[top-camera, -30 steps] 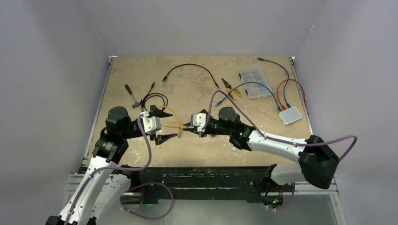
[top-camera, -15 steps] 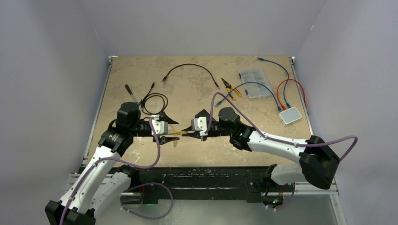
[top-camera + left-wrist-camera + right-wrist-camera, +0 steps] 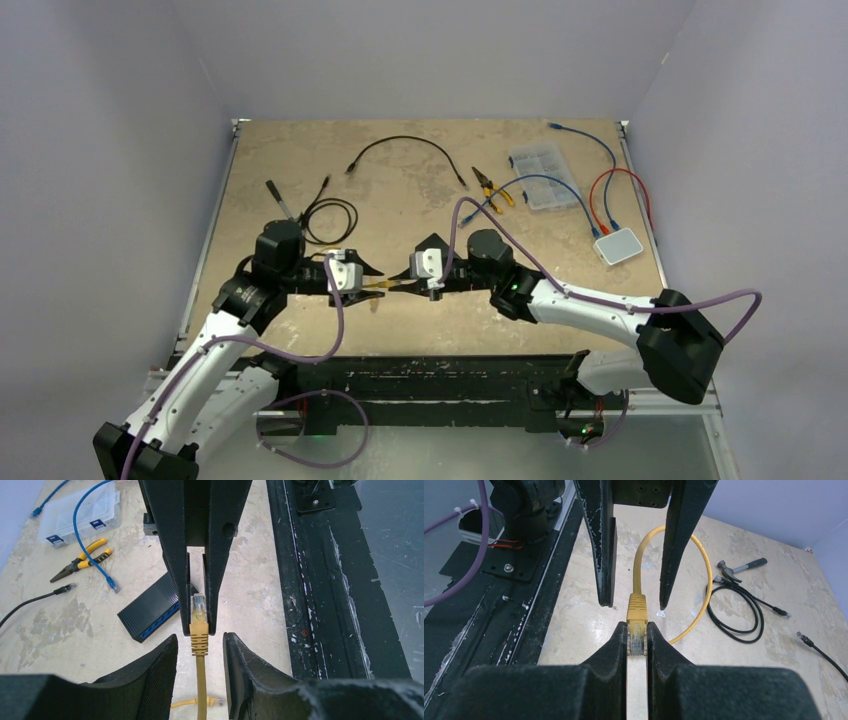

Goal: Insert the plug into the switch port
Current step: Pick up the connector from the center of the board.

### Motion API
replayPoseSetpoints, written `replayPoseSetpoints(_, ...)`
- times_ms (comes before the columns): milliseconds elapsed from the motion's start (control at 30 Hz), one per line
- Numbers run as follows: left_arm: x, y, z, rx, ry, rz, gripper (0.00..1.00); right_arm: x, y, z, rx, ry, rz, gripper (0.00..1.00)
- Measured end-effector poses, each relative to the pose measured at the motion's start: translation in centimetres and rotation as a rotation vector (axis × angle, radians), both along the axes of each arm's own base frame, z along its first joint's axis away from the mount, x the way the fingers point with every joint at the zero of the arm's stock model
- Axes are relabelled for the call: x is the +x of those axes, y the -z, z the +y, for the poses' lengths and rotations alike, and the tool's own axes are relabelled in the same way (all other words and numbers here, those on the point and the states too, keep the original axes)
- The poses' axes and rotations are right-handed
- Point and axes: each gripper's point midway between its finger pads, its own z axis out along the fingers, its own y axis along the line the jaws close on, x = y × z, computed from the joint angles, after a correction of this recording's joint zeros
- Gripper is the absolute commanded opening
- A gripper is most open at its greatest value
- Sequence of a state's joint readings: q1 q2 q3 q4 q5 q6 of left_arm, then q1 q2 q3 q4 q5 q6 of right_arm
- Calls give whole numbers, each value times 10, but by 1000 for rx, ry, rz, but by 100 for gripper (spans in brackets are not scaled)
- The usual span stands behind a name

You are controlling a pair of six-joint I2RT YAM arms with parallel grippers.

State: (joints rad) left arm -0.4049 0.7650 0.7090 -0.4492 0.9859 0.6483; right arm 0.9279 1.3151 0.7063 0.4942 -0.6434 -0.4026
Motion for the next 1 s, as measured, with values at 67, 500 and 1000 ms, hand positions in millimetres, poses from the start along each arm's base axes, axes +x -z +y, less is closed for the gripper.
replayPoseSetpoints(67, 0, 2, 0, 6, 0, 4, 36, 0, 0, 0, 1, -1, 2, 0)
replayPoseSetpoints(500, 3, 9, -2, 29, -11, 17, 28, 0, -3, -3, 17, -10, 13, 0)
replayPoseSetpoints(1000, 6, 13, -3, 26, -33, 59, 0, 2, -7, -5, 34, -9, 45, 31)
